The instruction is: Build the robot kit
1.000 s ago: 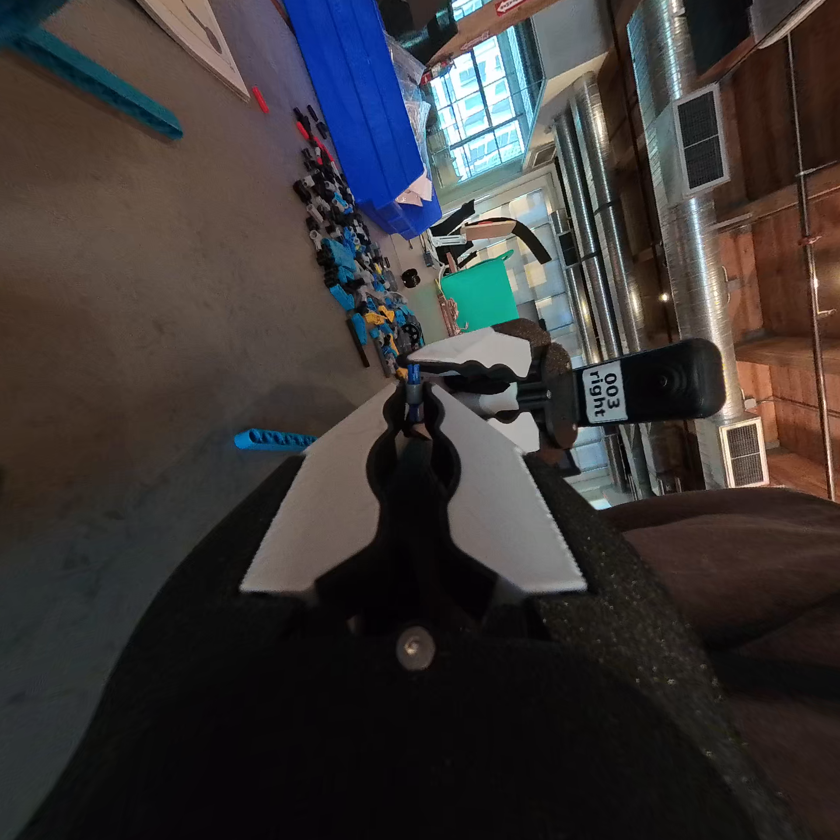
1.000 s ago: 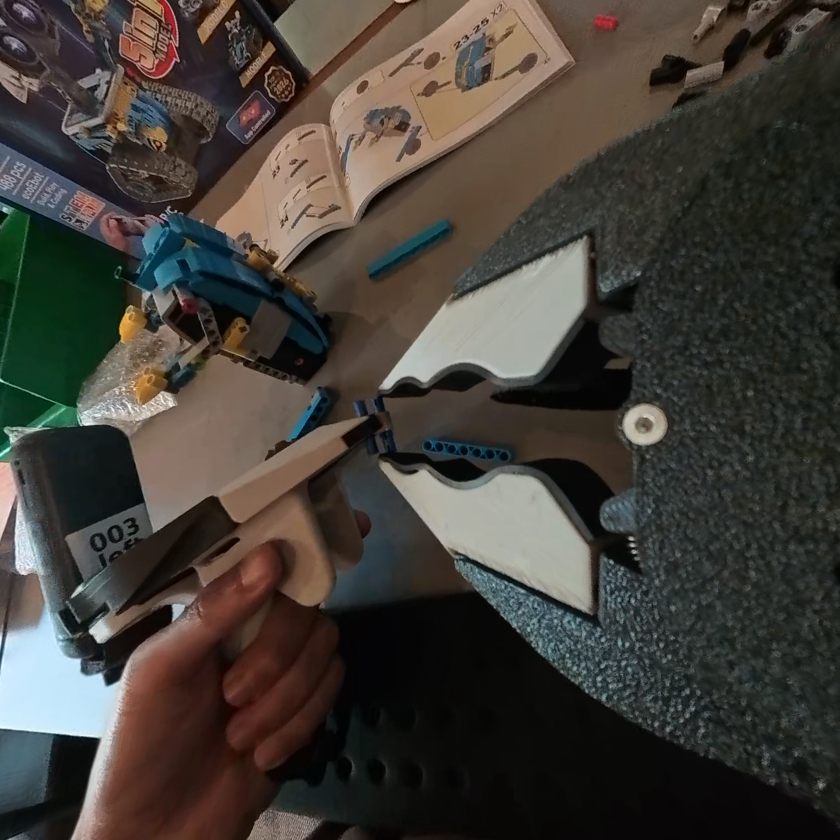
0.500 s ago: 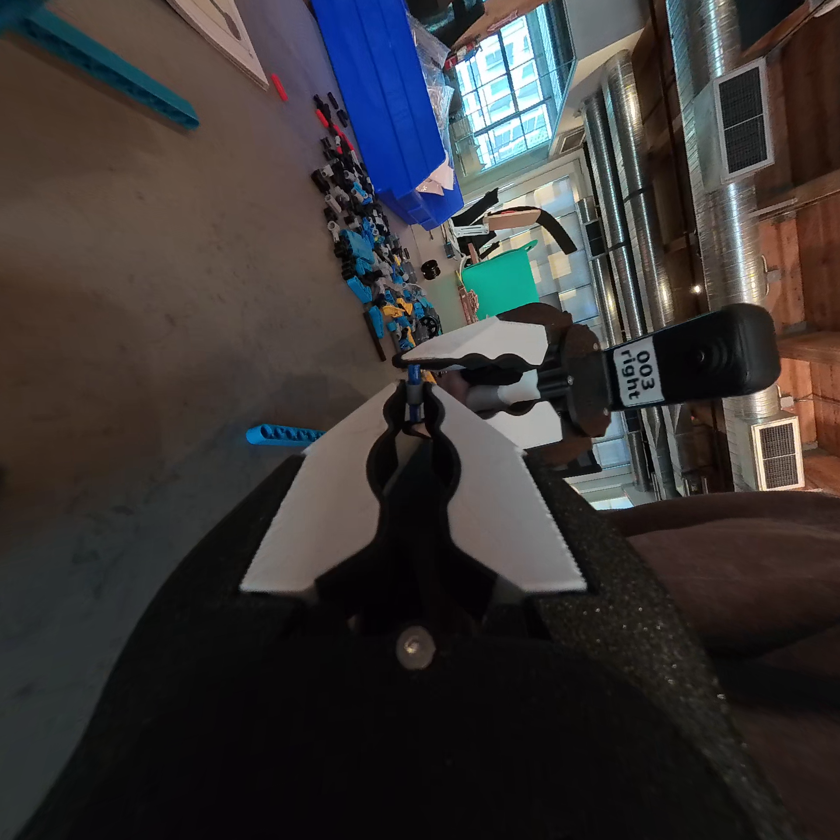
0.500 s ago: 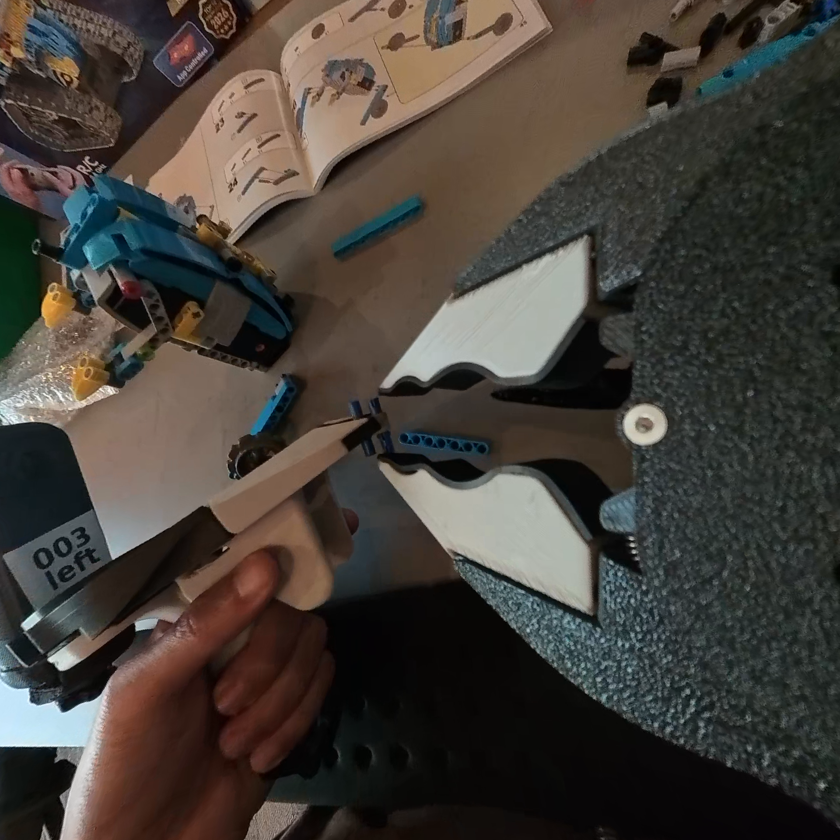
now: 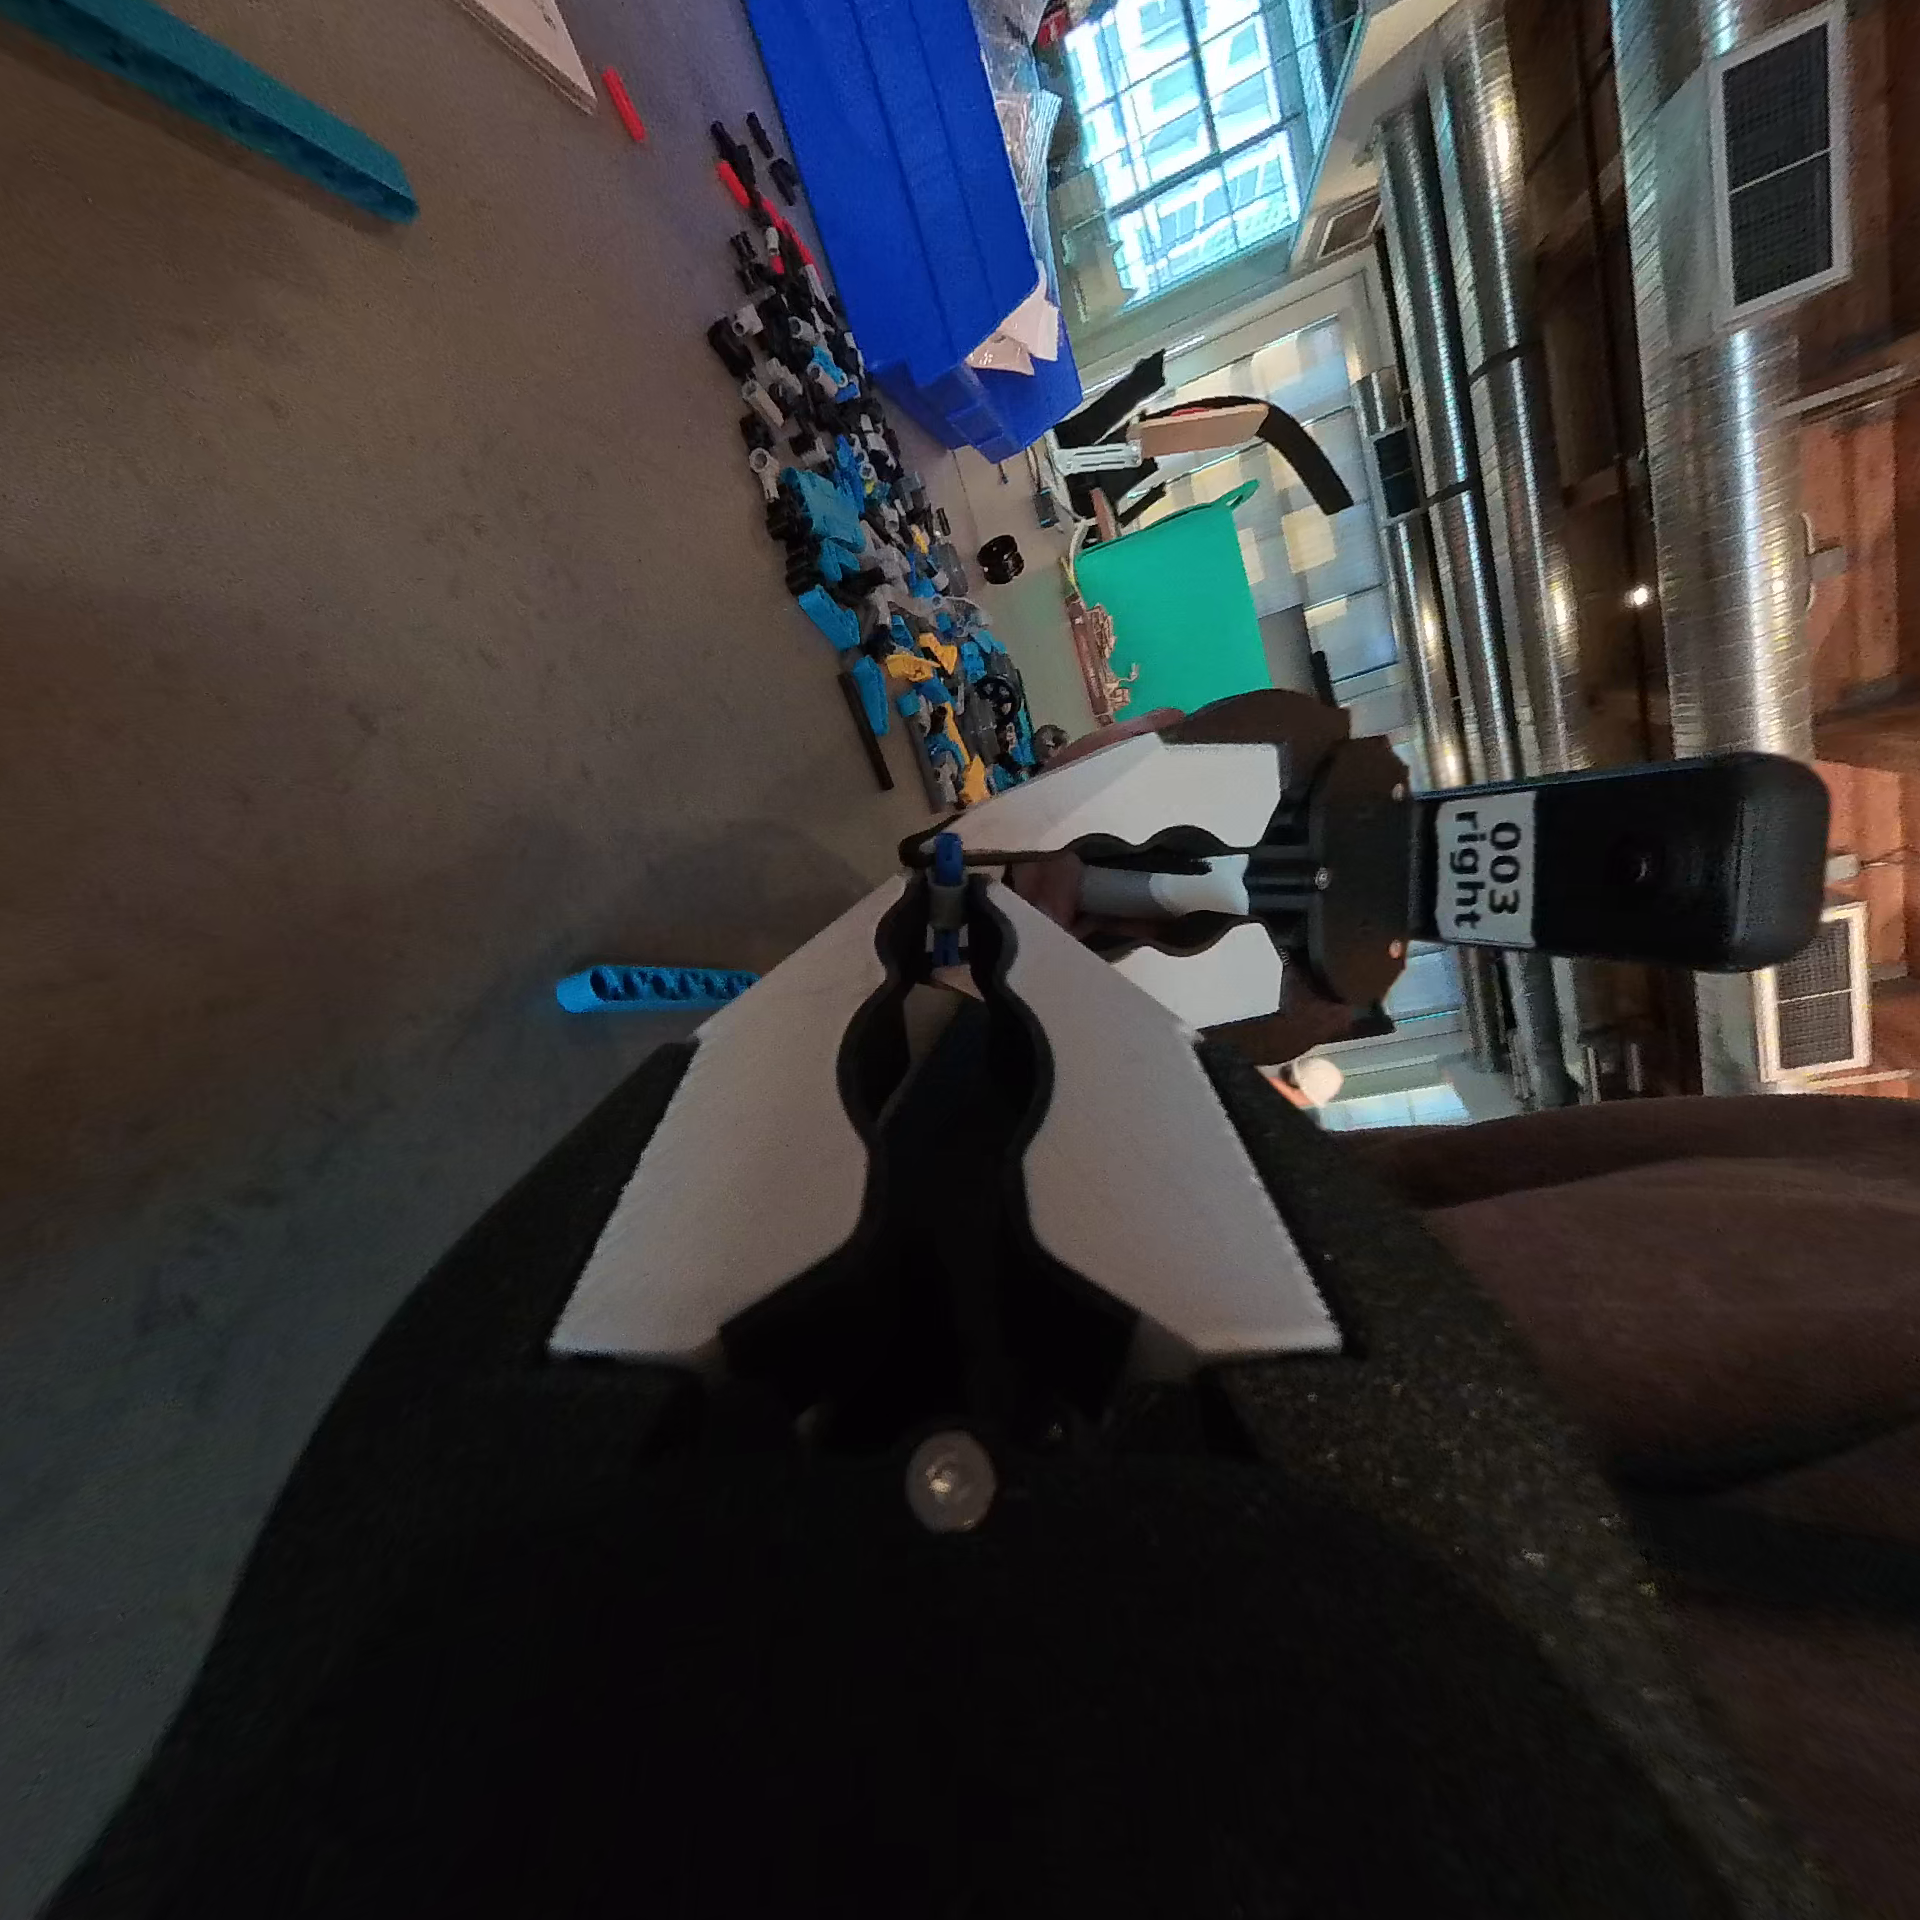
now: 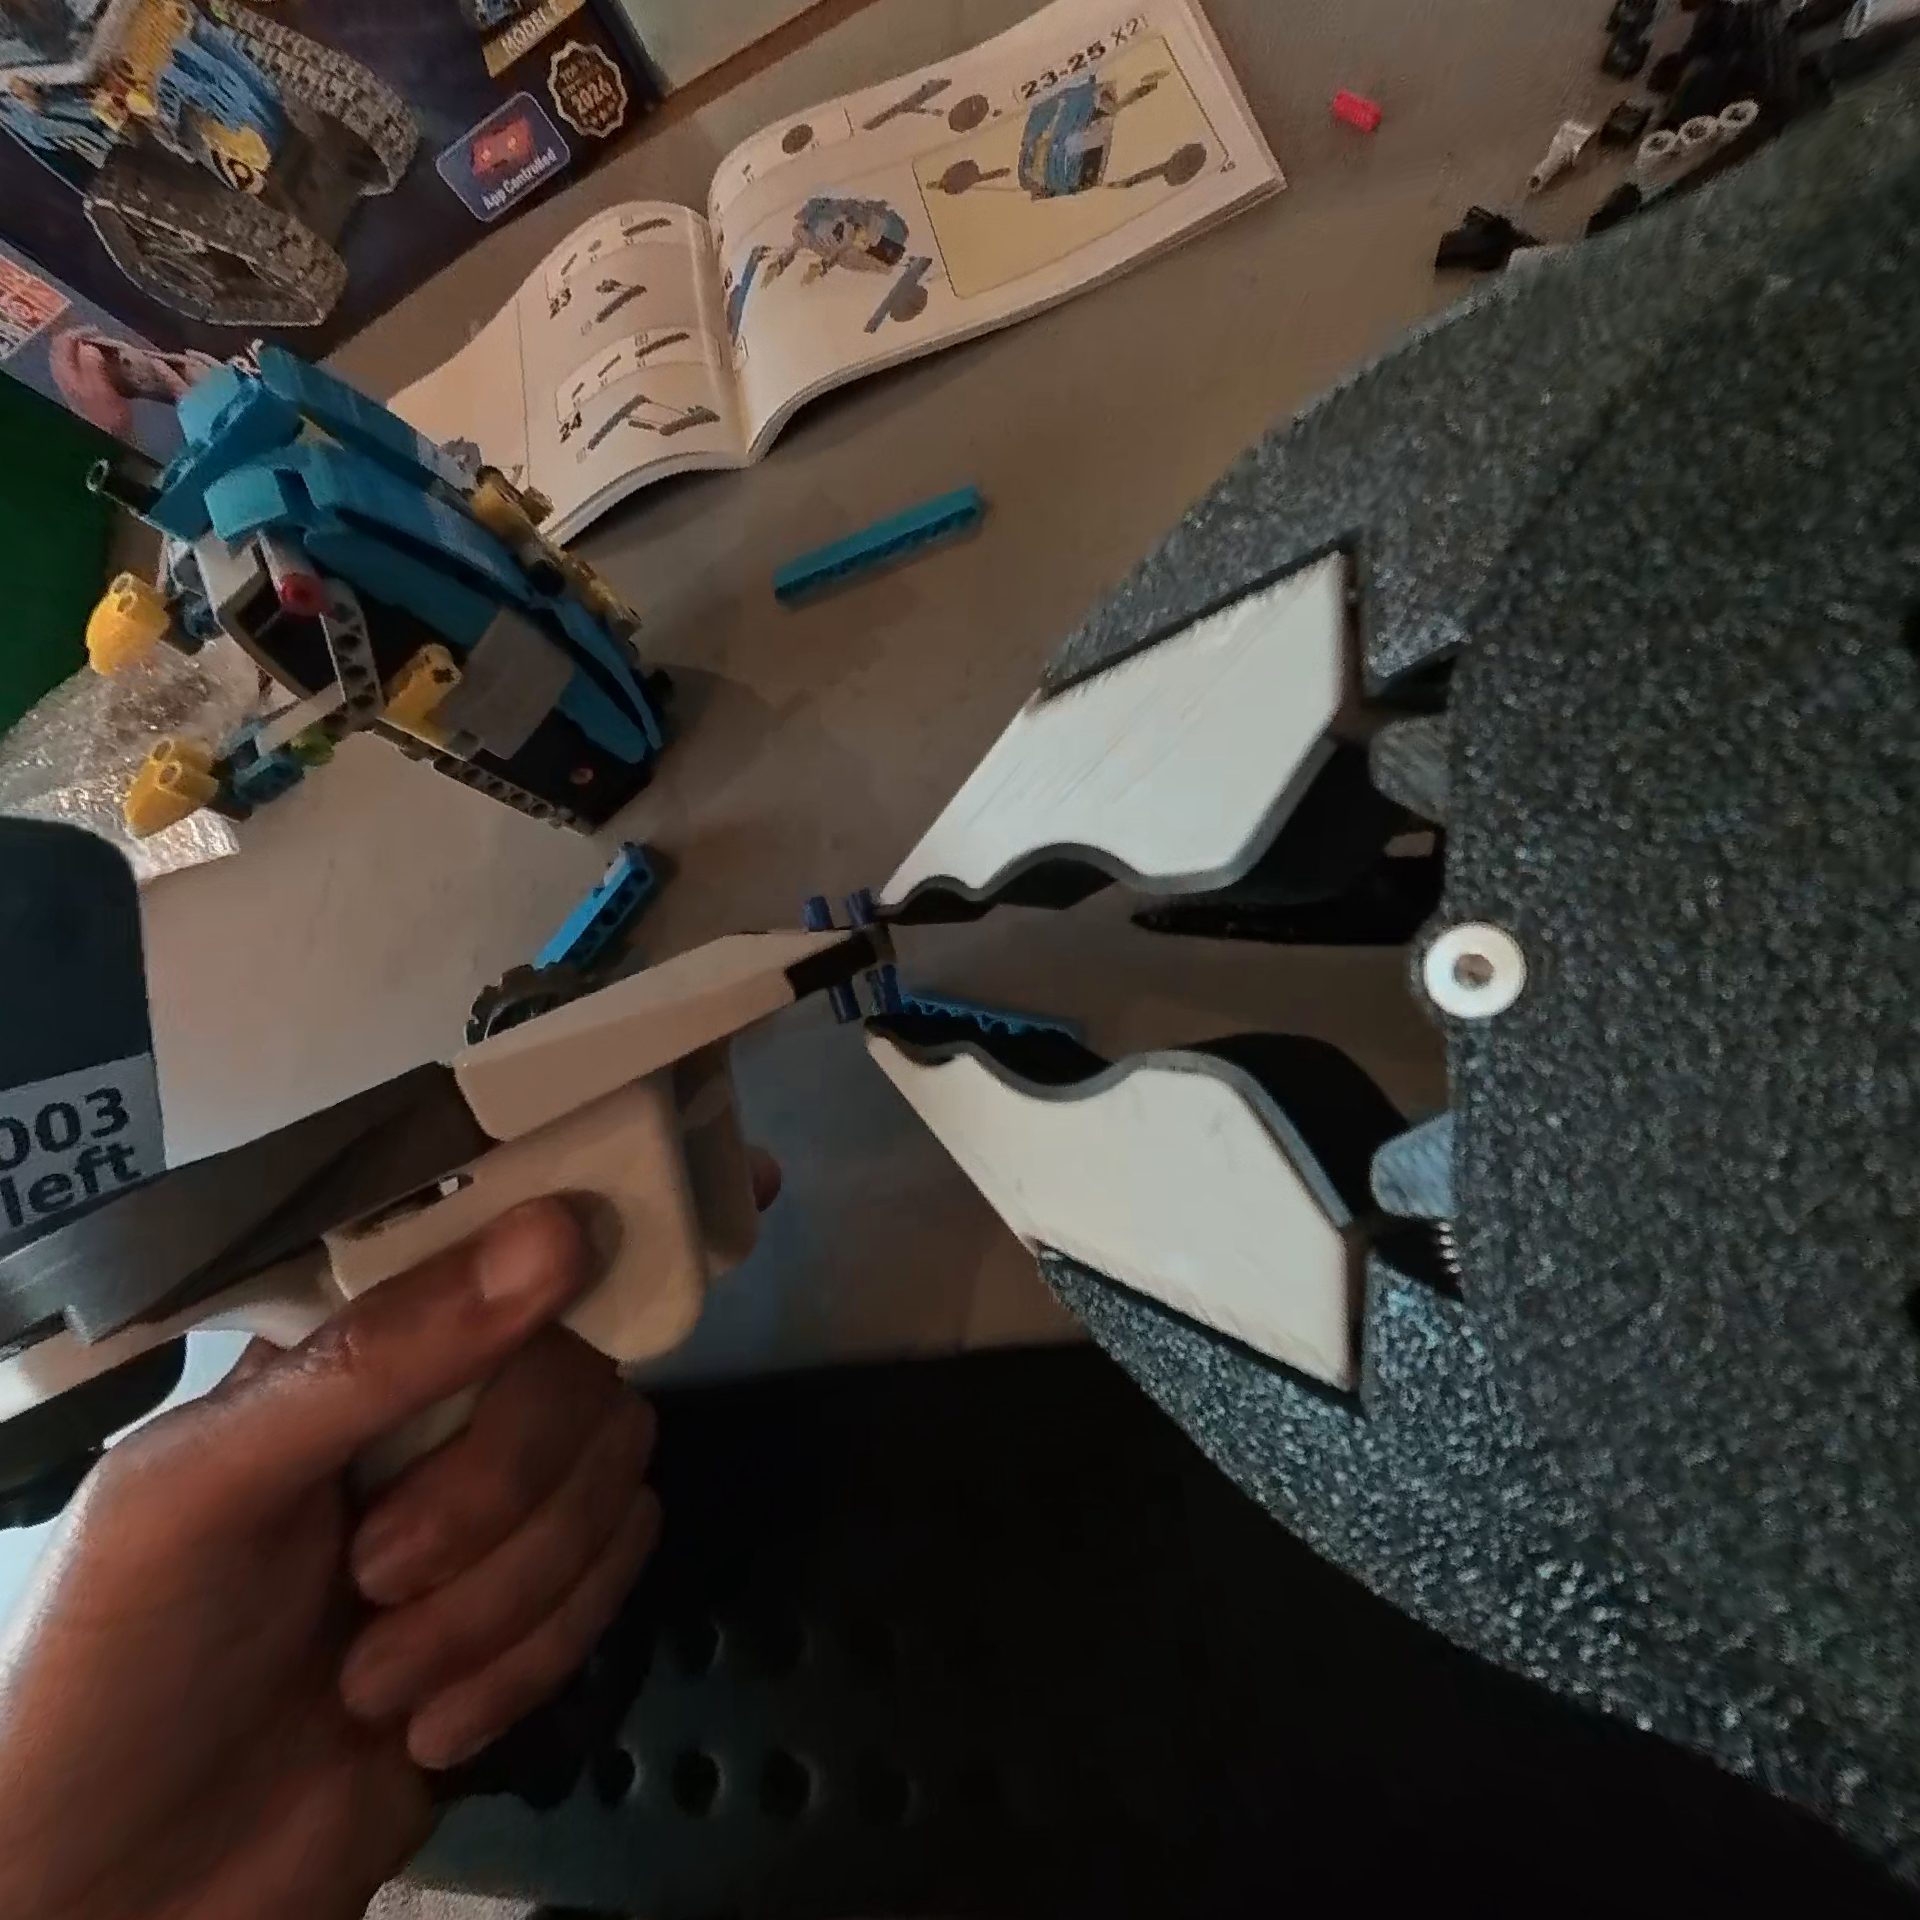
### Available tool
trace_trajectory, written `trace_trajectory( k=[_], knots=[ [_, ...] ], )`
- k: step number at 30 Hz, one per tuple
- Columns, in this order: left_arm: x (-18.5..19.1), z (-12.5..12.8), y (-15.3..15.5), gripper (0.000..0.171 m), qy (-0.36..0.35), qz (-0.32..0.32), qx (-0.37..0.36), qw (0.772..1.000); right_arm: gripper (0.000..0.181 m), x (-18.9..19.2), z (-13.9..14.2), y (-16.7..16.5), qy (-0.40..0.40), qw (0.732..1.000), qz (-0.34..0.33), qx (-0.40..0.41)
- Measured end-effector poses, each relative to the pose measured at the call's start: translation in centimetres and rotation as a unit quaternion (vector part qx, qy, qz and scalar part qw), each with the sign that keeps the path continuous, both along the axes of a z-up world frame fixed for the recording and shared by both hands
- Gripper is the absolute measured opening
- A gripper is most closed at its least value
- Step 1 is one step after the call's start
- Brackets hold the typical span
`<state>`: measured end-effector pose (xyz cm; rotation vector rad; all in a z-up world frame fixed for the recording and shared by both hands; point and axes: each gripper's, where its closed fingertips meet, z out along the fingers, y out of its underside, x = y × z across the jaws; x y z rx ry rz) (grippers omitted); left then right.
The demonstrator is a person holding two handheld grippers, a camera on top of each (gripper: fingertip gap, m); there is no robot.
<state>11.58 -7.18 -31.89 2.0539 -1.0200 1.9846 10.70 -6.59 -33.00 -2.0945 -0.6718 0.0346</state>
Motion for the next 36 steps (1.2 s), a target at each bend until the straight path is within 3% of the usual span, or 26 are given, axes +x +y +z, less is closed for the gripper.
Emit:
trace_trajectory(
  k=[25,31,36],
  knots=[
    [0.1,-1.9,-1.0,0.007,0.043,-0.032,0.019,0.998,0.014,0.1,-1.7,-0.8,-0.024,1.000,0.013,0.001],
    [0.0,-1.3,-1.1,0.007,0.027,-0.034,0.009,0.999,0.015,0.1,-1.3,-1.0,0.008,1.000,0.011,0.008],
    [-0.3,-0.1,-0.4,0.007,-0.002,-0.024,-0.040,0.999,0.017,-0.3,-0.1,-0.7,0.088,0.996,0.001,0.030]
  ],
)
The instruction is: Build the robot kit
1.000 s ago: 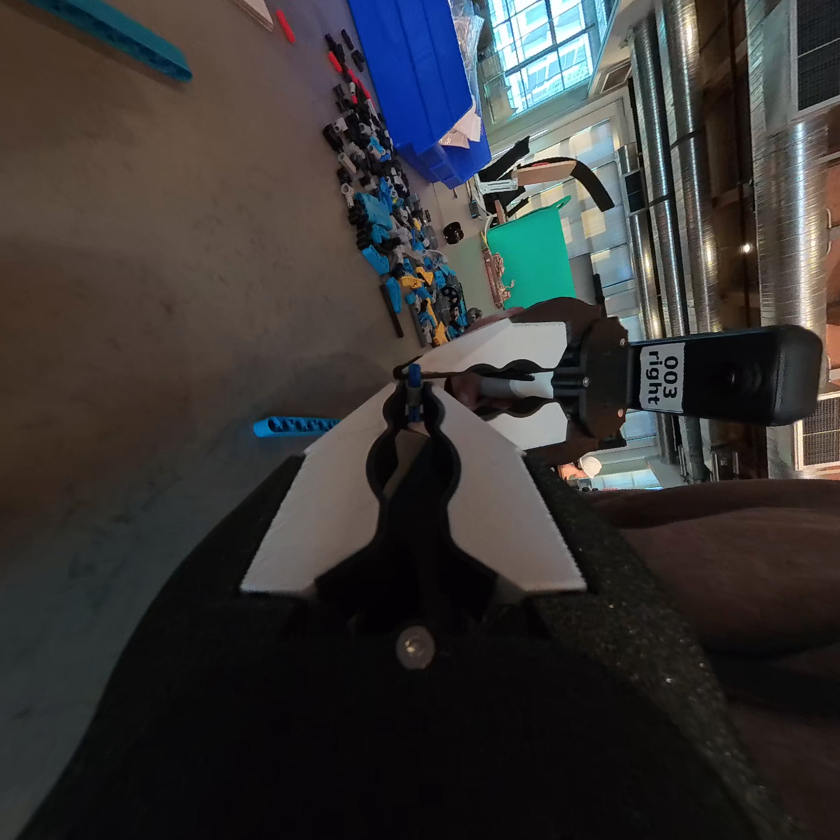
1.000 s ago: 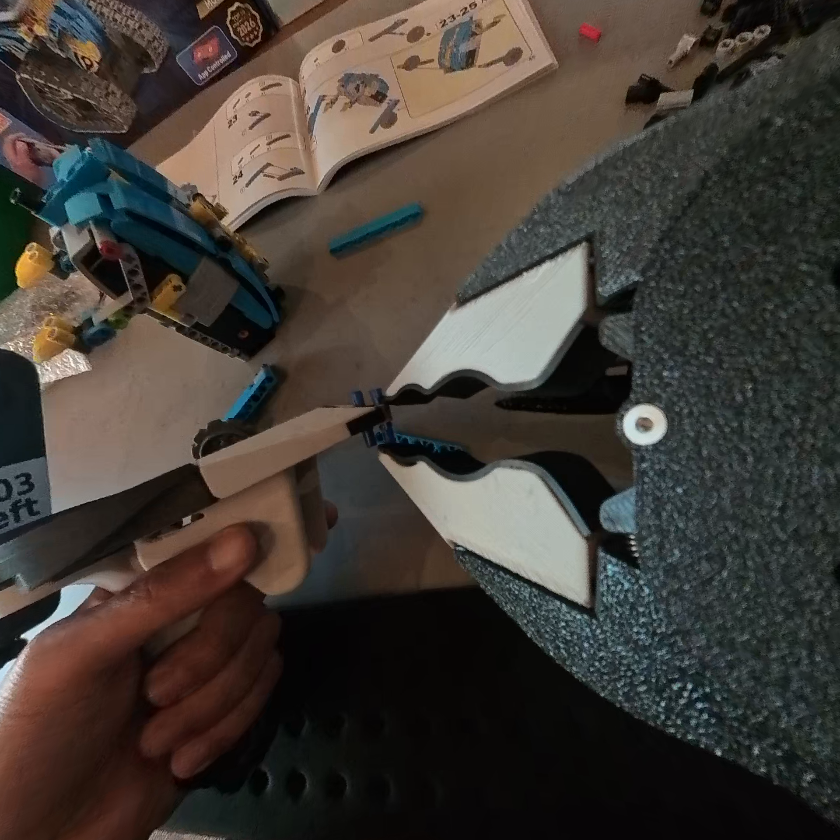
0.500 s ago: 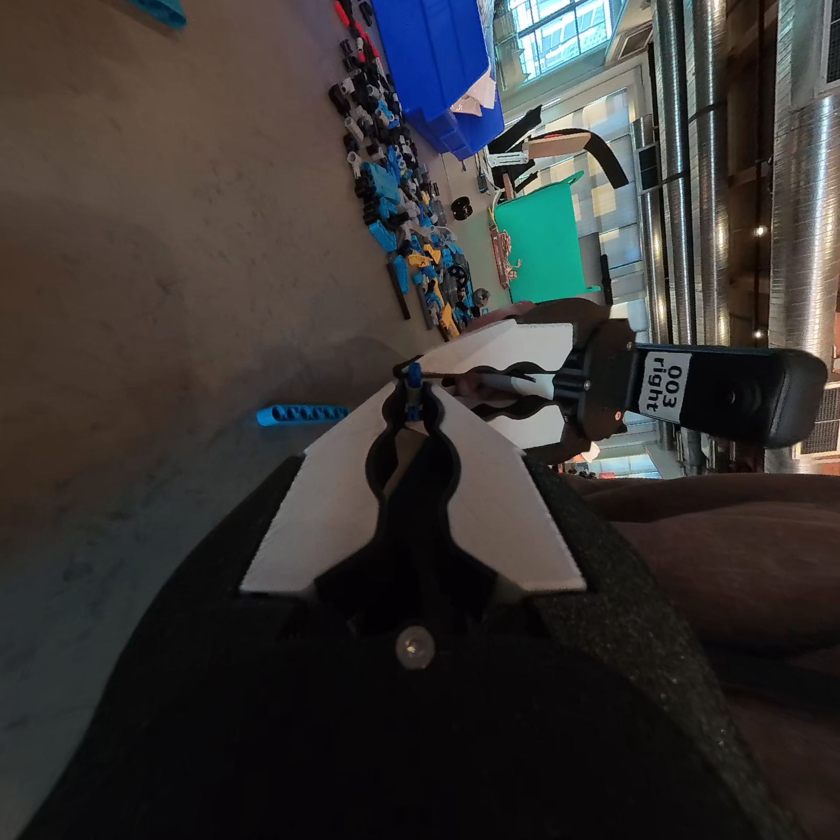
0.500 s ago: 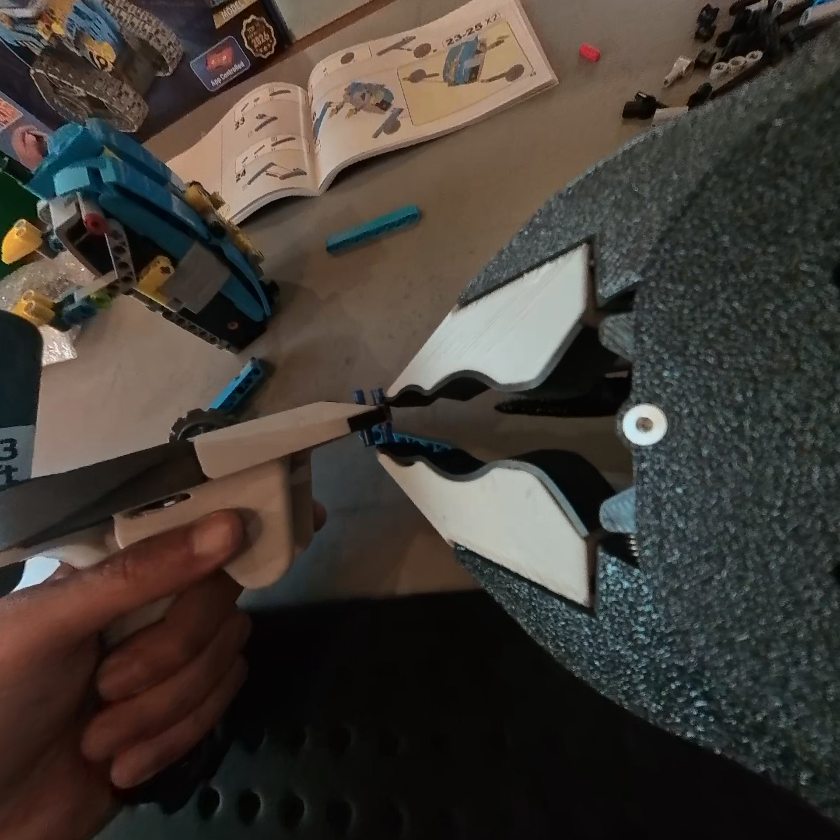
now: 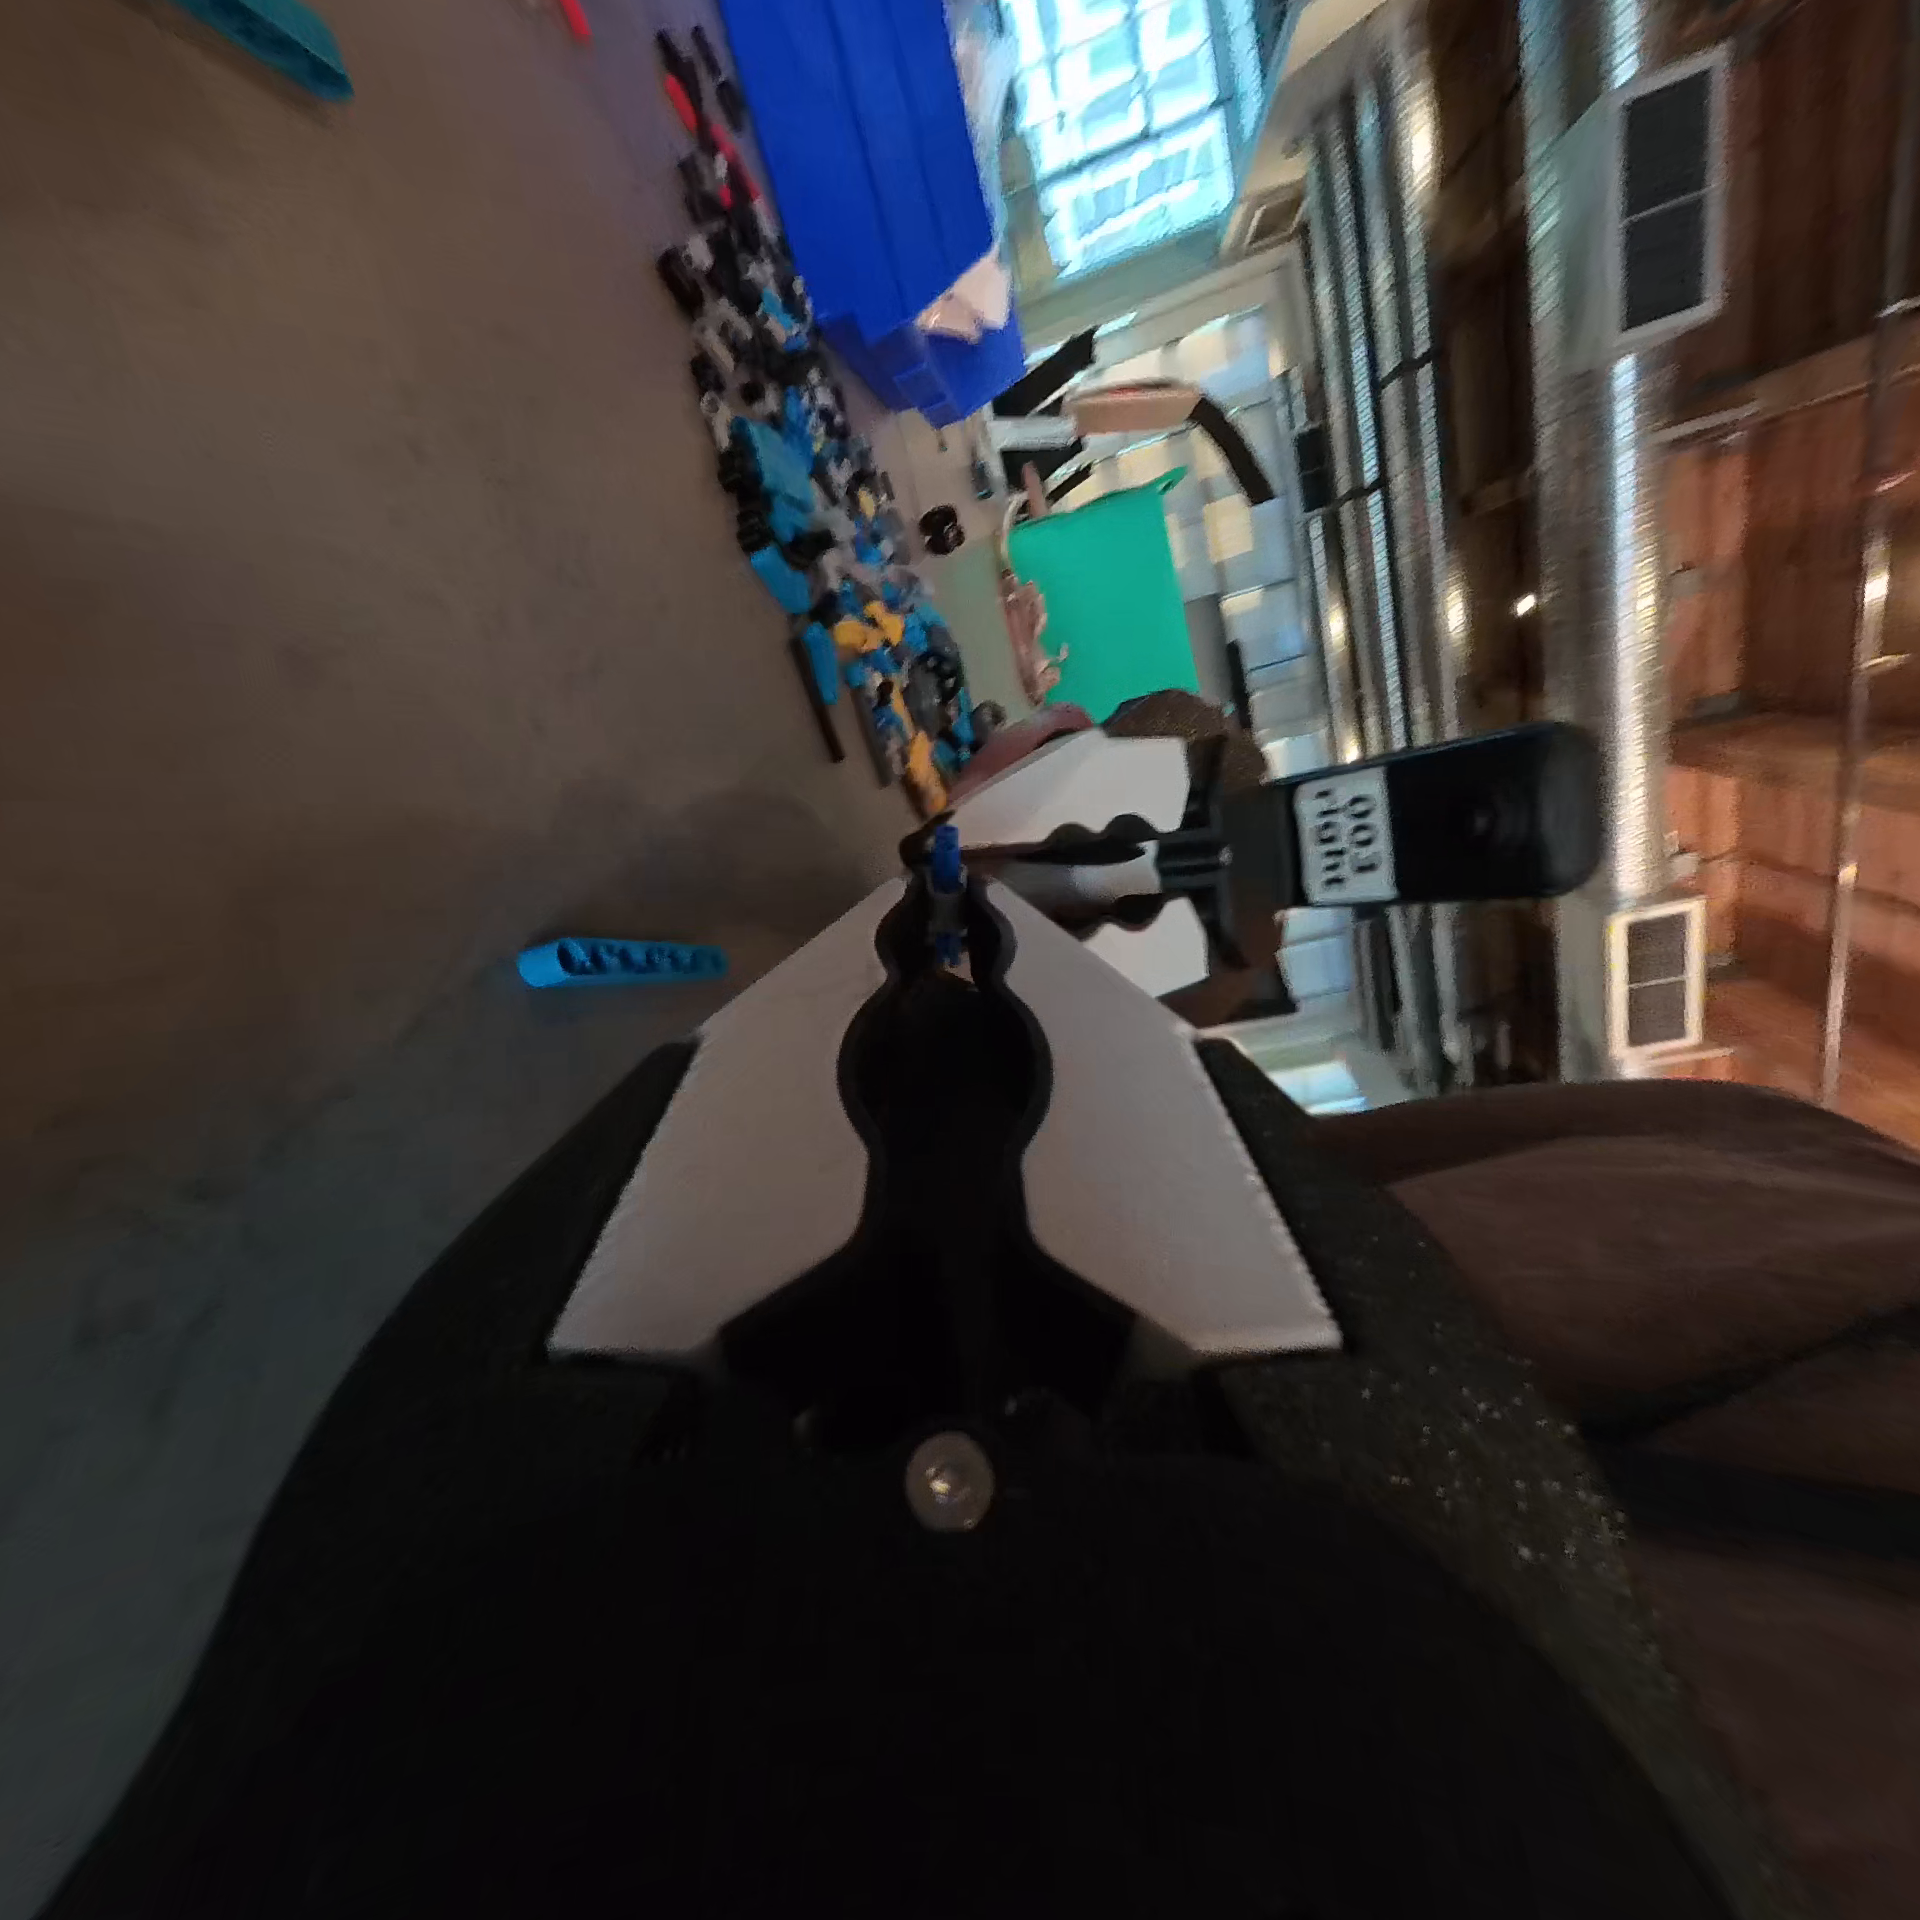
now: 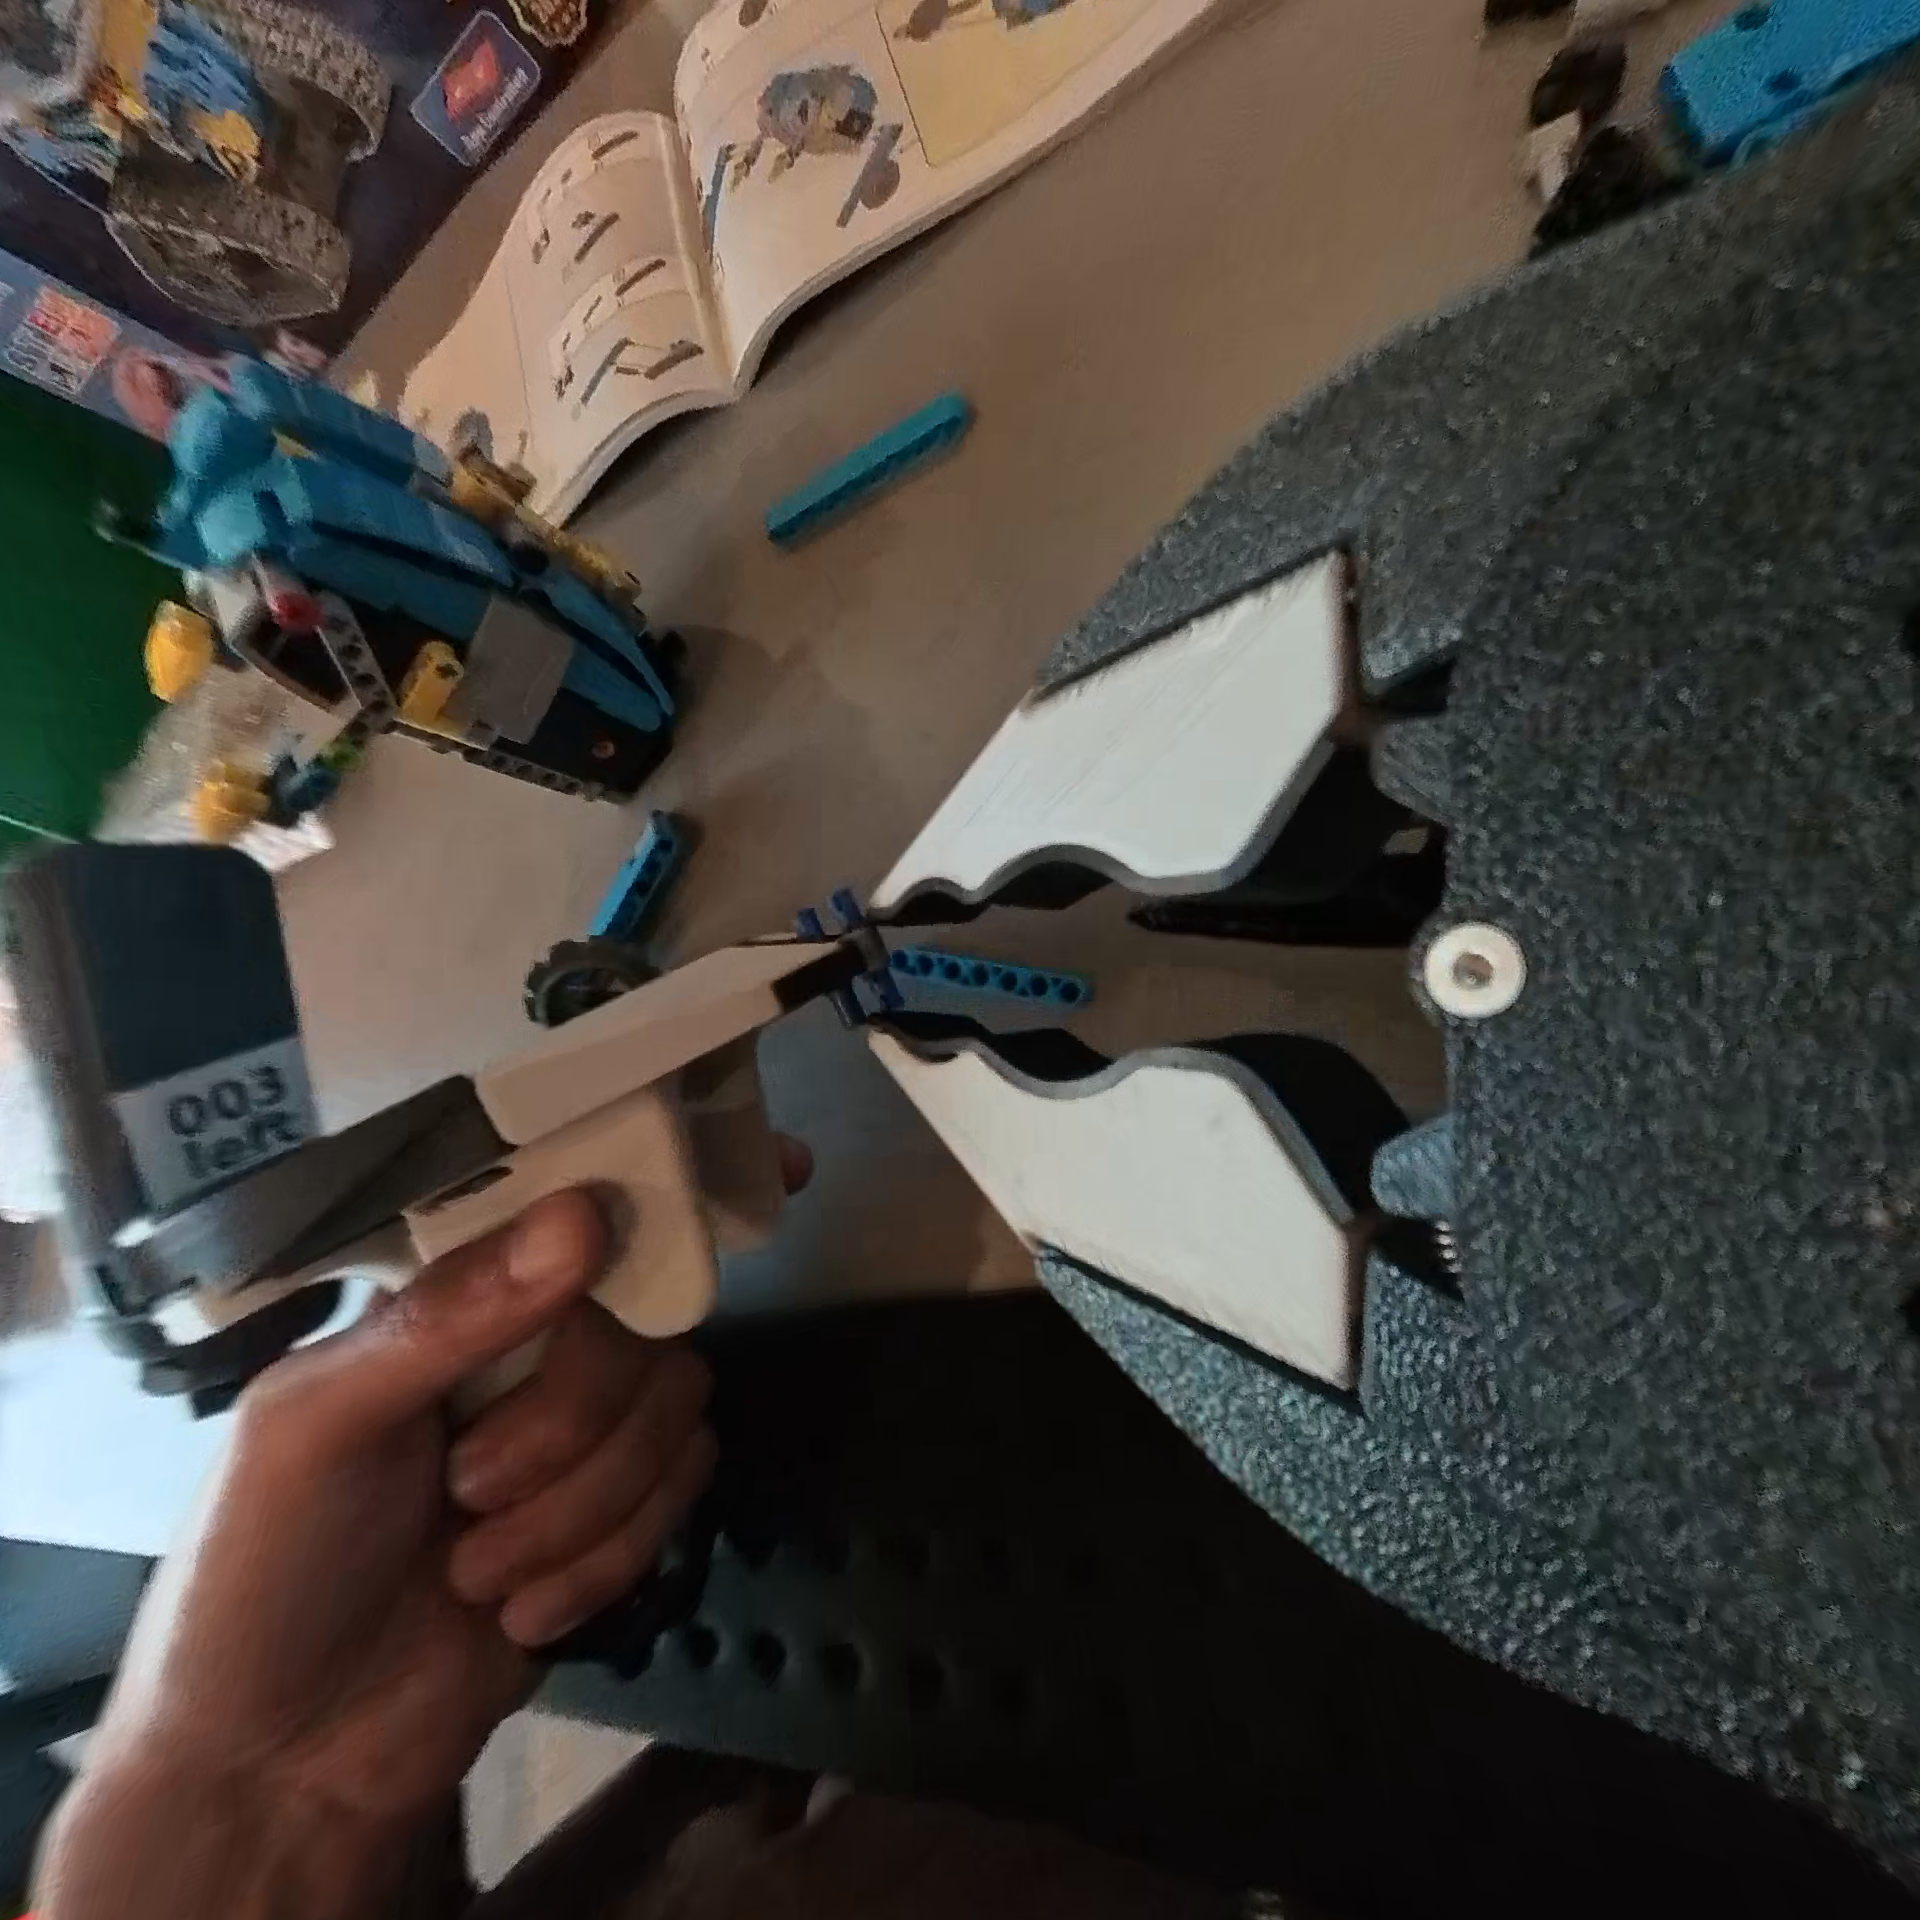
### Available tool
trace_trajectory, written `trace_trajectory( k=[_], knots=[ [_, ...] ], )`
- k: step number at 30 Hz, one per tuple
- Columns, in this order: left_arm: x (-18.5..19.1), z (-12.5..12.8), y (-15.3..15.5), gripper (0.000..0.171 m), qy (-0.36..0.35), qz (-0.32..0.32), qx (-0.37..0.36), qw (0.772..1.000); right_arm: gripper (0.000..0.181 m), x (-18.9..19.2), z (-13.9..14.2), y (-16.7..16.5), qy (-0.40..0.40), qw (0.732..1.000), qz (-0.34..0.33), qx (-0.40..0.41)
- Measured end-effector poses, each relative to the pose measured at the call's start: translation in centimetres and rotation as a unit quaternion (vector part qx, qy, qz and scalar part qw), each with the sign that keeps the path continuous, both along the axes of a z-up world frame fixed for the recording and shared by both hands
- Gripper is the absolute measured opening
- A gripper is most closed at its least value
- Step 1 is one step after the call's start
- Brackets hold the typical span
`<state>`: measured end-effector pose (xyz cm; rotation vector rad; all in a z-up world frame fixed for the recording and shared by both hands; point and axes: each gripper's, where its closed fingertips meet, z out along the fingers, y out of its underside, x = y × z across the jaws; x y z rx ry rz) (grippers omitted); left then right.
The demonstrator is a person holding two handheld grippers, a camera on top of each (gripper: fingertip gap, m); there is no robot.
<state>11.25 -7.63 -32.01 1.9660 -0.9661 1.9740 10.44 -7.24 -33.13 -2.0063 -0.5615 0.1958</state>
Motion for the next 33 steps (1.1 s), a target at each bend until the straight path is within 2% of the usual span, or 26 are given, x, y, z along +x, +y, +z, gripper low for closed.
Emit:
trace_trajectory(
  k=[3,5,11,16,23,26,28,30,33],
  knots=[
    [-0.4,1.4,1.6,0.007,-0.038,0.034,-0.053,0.997,0.017,1.3,1.5,0.2,0.023,0.998,-0.025,0.054],
    [-0.5,1.9,2.6,0.006,-0.051,0.050,-0.085,0.994,0.017,2.1,2.4,0.0,0.074,0.994,-0.029,0.069],
    [-0.6,2.2,3.1,0.007,-0.061,0.058,-0.102,0.991,0.018,4.3,4.2,0.1,0.180,0.977,-0.063,0.092],
    [-0.7,2.2,3.4,0.007,-0.060,0.064,-0.114,0.990,0.011,6.0,3.6,0.3,0.185,0.974,-0.098,0.081],
    [-0.7,2.3,3.4,0.007,-0.064,0.067,-0.112,0.989,0.007,5.5,2.7,0.5,0.180,0.978,-0.092,0.055],
    [-0.7,3.0,3.1,0.007,-0.085,0.073,-0.054,0.992,0.005,5.3,2.5,0.5,0.170,0.980,-0.089,0.052],
    [-0.7,3.8,2.6,0.007,-0.111,0.082,0.041,0.990,0.004,5.4,2.6,0.6,0.170,0.980,-0.090,0.056],
    [-0.6,4.7,2.0,0.007,-0.138,0.087,0.156,0.974,0.003,5.6,2.8,0.5,0.175,0.978,-0.093,0.062],
    [-0.6,7.1,1.6,0.007,-0.196,0.101,0.291,0.931,0.002,6.0,3.2,0.5,0.189,0.975,-0.097,0.070]
  ],
)
